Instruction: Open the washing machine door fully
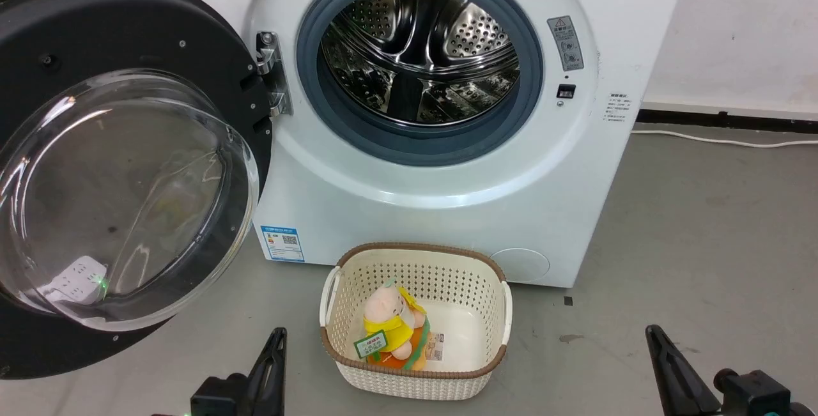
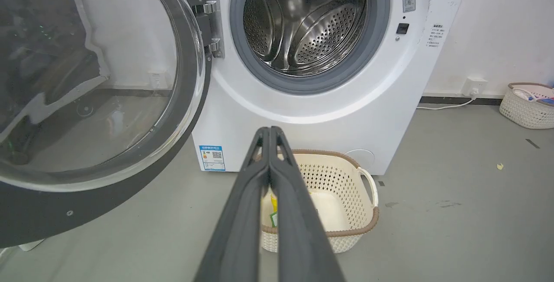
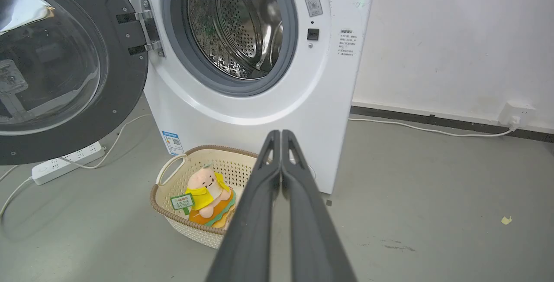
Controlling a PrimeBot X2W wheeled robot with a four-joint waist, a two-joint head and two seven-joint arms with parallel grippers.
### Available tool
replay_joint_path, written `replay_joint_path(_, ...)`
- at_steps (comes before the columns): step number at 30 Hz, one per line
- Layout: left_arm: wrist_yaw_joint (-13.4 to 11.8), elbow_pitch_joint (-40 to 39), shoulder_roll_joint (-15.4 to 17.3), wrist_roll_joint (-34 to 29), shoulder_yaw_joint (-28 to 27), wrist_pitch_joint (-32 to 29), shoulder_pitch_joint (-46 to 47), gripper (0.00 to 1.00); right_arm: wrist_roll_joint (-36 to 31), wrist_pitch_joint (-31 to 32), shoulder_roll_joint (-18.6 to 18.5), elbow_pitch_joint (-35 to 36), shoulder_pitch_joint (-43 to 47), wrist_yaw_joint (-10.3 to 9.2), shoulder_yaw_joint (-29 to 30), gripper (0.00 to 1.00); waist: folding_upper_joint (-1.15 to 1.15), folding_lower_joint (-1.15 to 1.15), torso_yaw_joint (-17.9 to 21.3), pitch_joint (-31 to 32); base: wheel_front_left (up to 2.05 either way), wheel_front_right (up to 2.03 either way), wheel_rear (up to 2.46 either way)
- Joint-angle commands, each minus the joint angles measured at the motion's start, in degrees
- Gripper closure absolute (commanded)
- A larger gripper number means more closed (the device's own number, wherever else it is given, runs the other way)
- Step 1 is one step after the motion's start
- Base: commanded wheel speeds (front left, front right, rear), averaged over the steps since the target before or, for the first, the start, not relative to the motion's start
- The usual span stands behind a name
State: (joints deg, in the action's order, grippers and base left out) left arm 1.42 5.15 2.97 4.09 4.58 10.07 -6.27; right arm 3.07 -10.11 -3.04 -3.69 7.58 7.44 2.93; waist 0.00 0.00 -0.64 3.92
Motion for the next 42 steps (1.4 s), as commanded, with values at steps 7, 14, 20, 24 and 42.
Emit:
replay_joint_path(7, -0.38, -0.88, 0.00, -0.77, -0.66, -1.05, 1.35, 1.00, -0.59, 1.06, 0.07, 0.61, -2.00, 0.02, -0.42, 1.00, 0.00, 0.00, 0.06, -0.37, 0.00, 0.00, 0.00)
replay_joint_path(14, -0.48, -1.26, -0.01, -1.07, -1.02, -1.87, 1.80, 1.00, -0.82, 1.88, 0.08, 0.88, -2.51, 0.02, -0.64, 1.00, 0.00, 0.00, 0.11, -0.69, 0.00, 0.00, 0.00)
replay_joint_path(20, -0.55, -1.54, -0.02, -1.29, -1.27, -2.45, 2.11, 1.00, -0.98, 2.47, 0.08, 1.08, -2.87, 0.02, -0.81, 1.00, 0.00, 0.00, 0.15, -0.92, 0.00, 0.00, 0.00)
replay_joint_path(24, -0.60, -1.76, -0.02, -1.46, -1.48, -2.92, 2.37, 1.00, -1.11, 2.94, 0.09, 1.25, -3.16, 0.02, -0.94, 1.00, 0.00, 0.00, 0.18, -1.10, 0.00, 0.00, 0.00)
replay_joint_path(42, -0.87, -2.87, -0.04, -2.32, -2.49, -5.26, 3.65, 1.00, -1.75, 5.29, 0.11, 2.04, -4.61, 0.03, -1.59, 1.00, 0.00, 0.00, 0.33, -2.03, 0.00, 0.00, 0.00)
